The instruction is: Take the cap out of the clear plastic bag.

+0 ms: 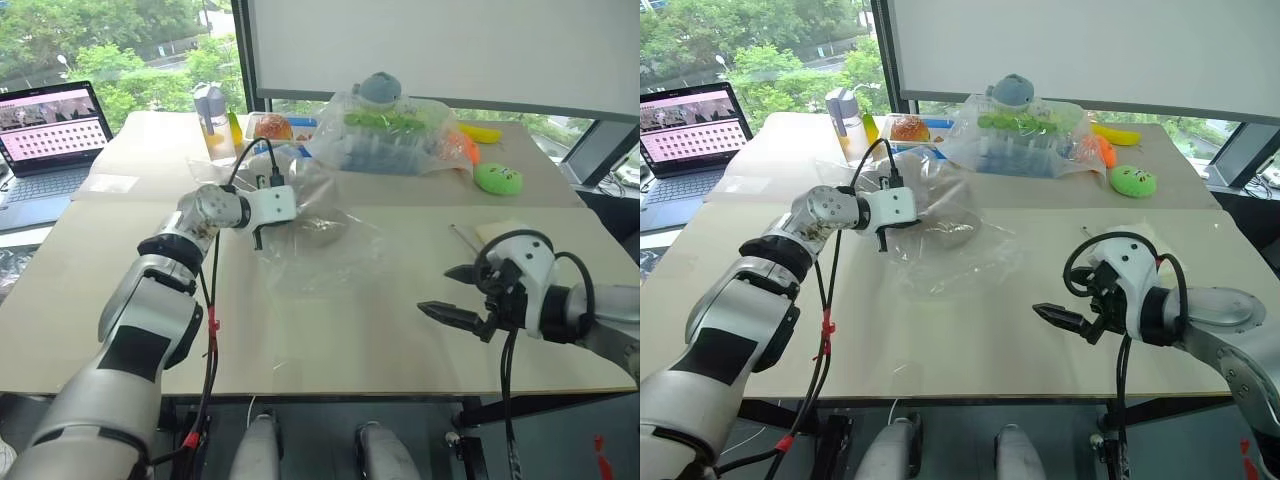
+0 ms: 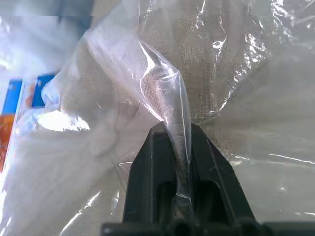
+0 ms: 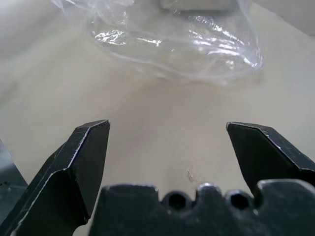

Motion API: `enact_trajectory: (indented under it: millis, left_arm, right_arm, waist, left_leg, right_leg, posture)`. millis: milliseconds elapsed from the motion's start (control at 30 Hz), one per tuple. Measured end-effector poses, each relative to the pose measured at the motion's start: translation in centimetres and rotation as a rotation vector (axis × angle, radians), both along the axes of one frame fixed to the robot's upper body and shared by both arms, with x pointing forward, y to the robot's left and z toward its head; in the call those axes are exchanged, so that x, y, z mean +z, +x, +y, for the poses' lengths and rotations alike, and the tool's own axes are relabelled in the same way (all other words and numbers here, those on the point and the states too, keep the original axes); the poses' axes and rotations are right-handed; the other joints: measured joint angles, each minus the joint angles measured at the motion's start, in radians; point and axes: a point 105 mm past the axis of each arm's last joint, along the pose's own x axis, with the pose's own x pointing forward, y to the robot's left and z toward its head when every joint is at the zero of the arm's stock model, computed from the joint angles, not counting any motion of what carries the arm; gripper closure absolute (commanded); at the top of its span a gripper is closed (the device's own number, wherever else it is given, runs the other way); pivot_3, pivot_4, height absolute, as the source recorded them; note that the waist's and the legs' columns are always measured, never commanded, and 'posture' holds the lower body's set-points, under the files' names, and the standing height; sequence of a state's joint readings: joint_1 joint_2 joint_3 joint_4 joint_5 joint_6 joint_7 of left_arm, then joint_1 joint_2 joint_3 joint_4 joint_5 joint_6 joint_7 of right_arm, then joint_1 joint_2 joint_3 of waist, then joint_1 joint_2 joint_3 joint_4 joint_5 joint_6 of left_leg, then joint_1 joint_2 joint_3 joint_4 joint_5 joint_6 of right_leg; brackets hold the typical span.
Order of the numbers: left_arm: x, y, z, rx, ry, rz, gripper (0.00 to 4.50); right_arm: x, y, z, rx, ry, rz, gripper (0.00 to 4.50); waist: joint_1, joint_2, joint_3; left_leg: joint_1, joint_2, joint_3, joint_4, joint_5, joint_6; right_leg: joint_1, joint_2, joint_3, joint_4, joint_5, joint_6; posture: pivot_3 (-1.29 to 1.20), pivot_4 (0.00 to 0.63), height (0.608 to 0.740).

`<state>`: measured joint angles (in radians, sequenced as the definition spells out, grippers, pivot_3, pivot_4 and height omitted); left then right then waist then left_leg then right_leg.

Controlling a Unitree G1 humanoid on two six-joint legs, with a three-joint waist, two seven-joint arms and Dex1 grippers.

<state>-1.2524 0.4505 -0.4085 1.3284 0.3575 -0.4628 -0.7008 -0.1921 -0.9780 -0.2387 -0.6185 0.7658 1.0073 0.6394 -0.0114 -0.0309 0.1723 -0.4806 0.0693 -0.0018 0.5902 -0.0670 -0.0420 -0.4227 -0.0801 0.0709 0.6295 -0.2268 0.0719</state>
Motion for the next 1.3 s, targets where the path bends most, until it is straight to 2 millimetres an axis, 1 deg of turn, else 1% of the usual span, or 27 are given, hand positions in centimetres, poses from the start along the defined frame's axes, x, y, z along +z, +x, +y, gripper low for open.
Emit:
enact_trajectory:
  millis: [67, 200, 233, 267, 300, 333, 433, 500, 533, 567, 667, 733, 800, 867, 900, 933, 967, 1000, 1033, 1067, 1133, 1200, 1300]
  left_arm:
    - [-0.2, 0.0, 0.4, 0.02, -0.014, 0.009, 3.08]
    - [-0.6, -0.2, 0.4, 0.022, -0.055, 0.043, 1.54]
    - [-0.7, -0.2, 0.5, 0.022, -0.063, 0.054, 1.23]
    - [-0.8, -0.3, 0.5, 0.026, -0.079, 0.067, 0.79]
    - [-0.8, -0.3, 0.6, 0.032, -0.097, 0.078, 0.47]
    - [-0.8, -0.3, 0.7, 0.036, -0.115, 0.087, 0.03]
    - [0.1, -0.3, 0.9, 0.061, -0.238, 0.128, 0.03]
    - [1.8, -0.1, 0.7, 0.059, -0.338, 0.145, 0.03]
    - [3.1, -0.1, 0.5, 0.045, -0.402, 0.165, 0.03]
    - [4.9, -0.3, 0.1, 0.012, -0.467, 0.19, 0.03]
    - [8.4, -1.4, -1.1, -0.124, -0.516, 0.237, 0.03]
    - [9.0, -2.4, -2.0, -0.208, -0.511, 0.288, 0.03]
    - [8.4, -3.8, -3.3, -0.317, -0.473, 0.347, 0.03]
    - [5.3, -6.0, -4.9, -0.422, -0.376, 0.429, 0.03]
    - [3.6, -7.1, -5.4, -0.447, -0.327, 0.463, 0.03]
    - [1.4, -8.4, -5.8, -0.471, -0.278, 0.508, 0.03]
    - [-0.2, -9.3, -6.1, -0.481, -0.245, 0.536, 0.03]
    - [-1.4, -10.2, -6.4, -0.488, -0.213, 0.552, 0.03]
    - [-2.0, -10.8, -6.6, -0.492, -0.179, 0.541, 0.03]
    - [-2.0, -11.0, -6.8, -0.494, -0.157, 0.519, 0.03]
    - [-1.1, -10.9, -6.8, -0.478, -0.126, 0.437, 0.03]
    - [-0.2, -10.5, -6.8, -0.455, -0.105, 0.351, 0.03]
    - [0.1, -10.3, -7.2, -0.421, -0.131, 0.305, 0.03]
  right_arm:
    - [-0.1, 0.1, 0.1, 0.001, -0.003, 0.0, 0.0]
    - [0.1, 0.2, 0.3, 0.005, -0.006, -0.01, 0.0]
    - [0.1, 0.2, 0.3, 0.005, -0.006, -0.01, 0.0]
    - [0.1, 0.3, 0.2, 0.004, -0.006, -0.008, 0.0]
    - [0.0, 0.3, 0.2, 0.002, -0.004, -0.003, 0.0]
    - [0.0, 0.4, 0.1, -0.002, -0.002, 0.002, 0.0]
    - [0.1, 0.5, 0.2, 0.008, 0.011, 0.005, 0.0]
    - [0.2, 0.6, 0.2, 0.015, 0.019, 0.004, 0.0]
    - [0.3, 0.6, 0.3, 0.022, 0.023, 0.002, 0.0]
    - [0.6, 0.6, 0.5, 0.033, 0.03, -0.005, 0.0]
    - [0.9, 0.7, 0.8, 0.048, 0.047, -0.017, 0.0]
    - [0.8, 0.8, 0.7, 0.045, 0.055, -0.014, 0.0]
    - [0.7, 0.9, 0.8, 0.044, 0.066, -0.014, 0.0]
    - [0.6, 0.9, 1.1, 0.046, 0.086, -0.015, 0.0]
    - [0.6, 0.9, 1.3, 0.049, 0.093, -0.016, 0.0]
    - [0.5, 0.9, 1.5, 0.047, 0.1, -0.019, 0.0]
    - [0.4, 0.8, 1.6, 0.046, 0.104, -0.021, 0.0]
    - [0.4, 0.8, 1.7, 0.045, 0.109, -0.023, 0.0]
    - [0.4, 0.8, 1.8, 0.042, 0.111, -0.026, 0.0]
    - [0.3, 0.8, 1.8, 0.041, 0.112, -0.028, 0.0]
    - [0.4, 0.8, 1.9, 0.041, 0.111, -0.033, 0.0]
    - [0.4, 0.8, 2.0, 0.037, 0.118, -0.038, 0.0]
    - [0.1, 0.8, 2.3, 0.04, 0.119, -0.028, 0.0]
  waist:
    - [0.0, 0.0, 0.0]
    - [0.001, 0.0, 0.0]
    - [0.001, 0.0, 0.0]
    - [0.001, 0.0, 0.0]
    - [0.001, 0.0, 0.0]
    - [0.001, 0.0, 0.0]
    - [0.0, 0.0, 0.0]
    - [0.0, 0.0, 0.0]
    - [0.001, 0.0, 0.0]
    - [0.001, 0.0, 0.0]
    - [-0.001, 0.0, 0.0]
    - [-0.001, 0.0, 0.0]
    - [-0.002, 0.0, 0.0]
    - [-0.005, 0.001, 0.0]
    - [-0.006, 0.001, 0.0]
    - [-0.01, 0.001, 0.0]
    - [-0.013, 0.001, 0.0]
    - [-0.014, 0.001, 0.0]
    - [-0.014, 0.001, 0.0]
    - [-0.012, 0.001, 0.0]
    - [-0.009, 0.001, 0.0]
    - [-0.006, 0.001, 0.0]
    - [-0.002, 0.001, 0.0]
  left_leg:
    - [0.0, 0.0, 0.0, 0.0, 0.0, 0.0]
    - [0.0, 0.0, 0.0, 0.0, 0.0, 0.0]
    - [0.0, 0.0, 0.0, 0.0, 0.0, 0.0]
    - [0.0, 0.0, 0.0, 0.0, 0.0, 0.0]
    - [0.0, 0.0, 0.0, 0.0, 0.0, 0.0]
    - [0.0, 0.0, 0.0, 0.0, 0.0, 0.0]
    - [0.0, 0.0, 0.0, 0.0, 0.0, 0.0]
    - [0.0, 0.0, 0.0, 0.0, 0.0, 0.0]
    - [-0.001, 0.0, 0.0, 0.0, 0.0, 0.0]
    - [-0.001, 0.0, 0.0, 0.0, 0.0, 0.0]
    - [-0.001, 0.0, 0.0, 0.0, 0.0, 0.0]
    - [-0.001, 0.0, 0.0, 0.0, 0.0, 0.0]
    - [0.0, 0.0, 0.0, 0.0, 0.0, 0.0]
    - [0.001, 0.0, 0.0, 0.0, 0.0, 0.0]
    - [0.001, 0.0, 0.0, 0.0, 0.001, 0.001]
    - [0.001, 0.001, 0.0, 0.0, 0.001, 0.002]
    - [0.001, 0.001, 0.0, 0.0, 0.002, 0.003]
    - [0.001, 0.001, 0.0, 0.001, 0.003, 0.004]
    - [0.001, 0.001, 0.0, 0.001, 0.004, 0.006]
    - [0.001, 0.001, 0.0, 0.001, 0.003, 0.005]
    - [0.002, 0.001, 0.0, 0.001, 0.001, 0.001]
    - [0.004, 0.001, 0.0, 0.001, 0.0, 0.001]
    - [0.003, 0.001, 0.0, 0.001, 0.0, 0.001]
  right_leg:
    - [0.0, 0.0, 0.0, 0.0, 0.0, 0.0]
    - [0.0, 0.0, 0.0, 0.0, 0.0, 0.0]
    - [0.0, 0.0, 0.0, 0.0, 0.0, 0.0]
    - [0.0, 0.0, 0.0, 0.0, 0.0, 0.0]
    - [0.0, 0.0, 0.0, 0.0, 0.0, 0.0]
    - [0.0, 0.0, 0.0, 0.0, 0.0, 0.0]
    - [0.0, 0.0, 0.0, 0.001, 0.0, 0.0]
    - [0.0, 0.0, 0.0, 0.001, 0.0, 0.0]
    - [0.0, 0.0, 0.0, 0.001, 0.0, 0.0]
    - [0.0, 0.0, 0.0, 0.0, 0.0, 0.0]
    - [0.0, 0.0, 0.0, 0.0, 0.0, 0.0]
    - [0.0, 0.0, 0.0, 0.001, 0.0, 0.0]
    - [0.001, 0.0, 0.0, 0.001, 0.0, 0.0]
    - [0.003, 0.0, 0.0, 0.002, 0.002, -0.004]
    - [0.002, 0.0, 0.0, 0.002, 0.004, -0.006]
    - [0.002, 0.001, 0.0, 0.003, 0.004, -0.007]
    - [0.001, 0.001, 0.001, 0.003, 0.004, -0.007]
    - [0.001, 0.002, 0.001, 0.004, 0.004, -0.007]
    - [0.001, 0.002, 0.001, 0.004, 0.004, -0.007]
    - [0.001, 0.002, 0.001, 0.004, 0.003, -0.005]
    - [0.002, 0.001, 0.001, 0.003, 0.001, -0.001]
    - [0.004, 0.001, 0.0, 0.002, 0.001, -0.001]
    - [0.003, 0.001, 0.0, 0.002, 0.001, -0.001]
  posture:
    - [0.0, 0.15, 0.74]
    - [0.0, 0.15, 0.74]
    - [0.0, 0.15, 0.74]
    - [0.0, 0.15, 0.74]
    - [0.0, 0.15, 0.74]
    - [0.0, 0.15, 0.74]
    - [0.0, 0.15, 0.74]
    - [0.0, 0.15, 0.74]
    - [0.0, 0.15, 0.74]
    - [0.0, 0.15, 0.74]
    - [0.0, 0.15, 0.74]
    - [0.0, 0.15, 0.74]
    - [0.0, 0.15, 0.74]
    - [0.0, 0.15, 0.74]
    - [0.0, 0.15, 0.74]
    - [0.0, 0.15, 0.74]
    - [0.0, 0.15, 0.74]
    - [0.0, 0.15, 0.74]
    - [0.0, 0.15, 0.74]
    - [0.0, 0.15, 0.74]
    - [0.0, 0.15, 0.74]
    - [0.0, 0.15, 0.74]
    - [0.0, 0.15, 0.74]
